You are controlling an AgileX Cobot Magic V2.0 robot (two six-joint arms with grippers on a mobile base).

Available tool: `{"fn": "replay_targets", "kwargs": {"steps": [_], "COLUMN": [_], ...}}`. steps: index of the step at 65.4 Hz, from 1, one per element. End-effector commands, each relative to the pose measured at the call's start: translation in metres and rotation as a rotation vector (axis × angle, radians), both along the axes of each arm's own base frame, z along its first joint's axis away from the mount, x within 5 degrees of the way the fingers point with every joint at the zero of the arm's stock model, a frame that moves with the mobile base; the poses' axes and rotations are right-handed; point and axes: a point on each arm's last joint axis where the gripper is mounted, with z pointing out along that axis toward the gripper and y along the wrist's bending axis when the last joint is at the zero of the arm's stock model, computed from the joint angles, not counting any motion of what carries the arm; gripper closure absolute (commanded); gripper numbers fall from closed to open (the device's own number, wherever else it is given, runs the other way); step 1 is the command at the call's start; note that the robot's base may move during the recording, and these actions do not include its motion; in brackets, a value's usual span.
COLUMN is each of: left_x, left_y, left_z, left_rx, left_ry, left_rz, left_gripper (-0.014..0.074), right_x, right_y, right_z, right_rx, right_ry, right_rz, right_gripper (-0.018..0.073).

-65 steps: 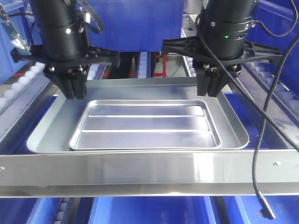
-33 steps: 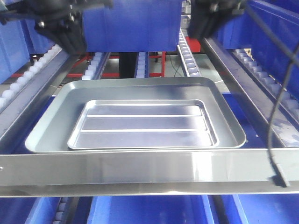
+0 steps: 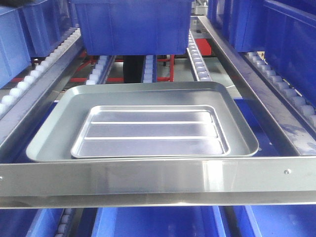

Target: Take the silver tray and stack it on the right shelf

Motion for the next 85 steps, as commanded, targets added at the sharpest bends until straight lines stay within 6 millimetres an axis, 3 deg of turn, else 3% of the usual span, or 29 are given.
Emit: {"fn": "replay_targets", "kwargs": {"steps": [1, 14, 25, 52, 60, 72, 85], "left_x": [-0.03, -0.09, -0.114, -0.117, -0.117, -0.117, -0.117], "left_y": [0.009, 0.046, 0.061, 0.063, 0.063, 0.063, 0.063], "left_z": [0.013, -0.002, 0.001, 0.002, 0.002, 0.002, 0.002], "left_rx": [-0.02, -0.048, -0.111, -0.121, -0.121, -0.121, -0.121], "left_ry": [-0.22, -0.412, -0.525, -0.542, -0.542, -0.542, -0.542], "left_rz": [-0.096, -0.093, -0.084, -0.082, -0.082, -0.082, -0.082], "left_gripper": [0.0673, 0.0677, 0.0677, 0.0677, 0.0677, 0.0677, 0.0677], "right_x": [-0.023, -0.068, -0.076, -0.076, -0.08, -0.088, -0.102], "right_y": [-0.01, -0.036, -0.041, -0.042, -0.051, -0.079, -0.096], "right_z": [0.011, 0.0, 0.0, 0.0, -0.003, -0.032, -0.069], "right_rx": [0.082, 0.135, 0.152, 0.152, 0.174, 0.014, -0.037], "right_ry": [-0.161, -0.255, -0.284, -0.285, -0.293, -0.404, -0.439], "right_rz": [0.044, 0.042, 0.041, 0.041, -0.017, -0.266, -0.444], "right_gripper": [0.051, 0.051, 0.051, 0.051, 0.051, 0.051, 0.051]}}
